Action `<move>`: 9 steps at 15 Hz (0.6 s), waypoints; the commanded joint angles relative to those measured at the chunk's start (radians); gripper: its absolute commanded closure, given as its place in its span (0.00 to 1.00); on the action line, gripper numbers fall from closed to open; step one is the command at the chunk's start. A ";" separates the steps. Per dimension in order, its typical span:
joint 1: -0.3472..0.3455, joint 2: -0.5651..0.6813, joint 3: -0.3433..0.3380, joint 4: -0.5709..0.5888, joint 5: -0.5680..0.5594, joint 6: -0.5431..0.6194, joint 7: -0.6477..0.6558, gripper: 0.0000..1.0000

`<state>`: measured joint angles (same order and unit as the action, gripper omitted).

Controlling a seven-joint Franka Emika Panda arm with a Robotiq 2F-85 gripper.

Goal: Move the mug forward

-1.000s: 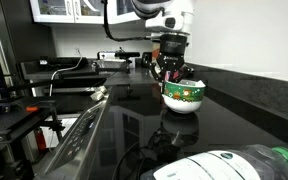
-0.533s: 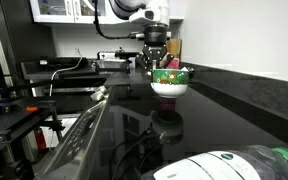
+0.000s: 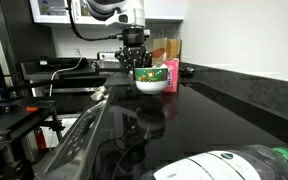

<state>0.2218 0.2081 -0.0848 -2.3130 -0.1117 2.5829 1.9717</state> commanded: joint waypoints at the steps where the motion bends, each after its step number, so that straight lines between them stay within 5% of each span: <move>1: -0.038 -0.059 0.029 -0.079 0.042 0.055 -0.019 0.97; 9: -0.092 -0.053 0.056 -0.174 0.197 0.162 -0.107 0.97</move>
<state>0.1612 0.1853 -0.0576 -2.4376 0.0077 2.6669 1.9226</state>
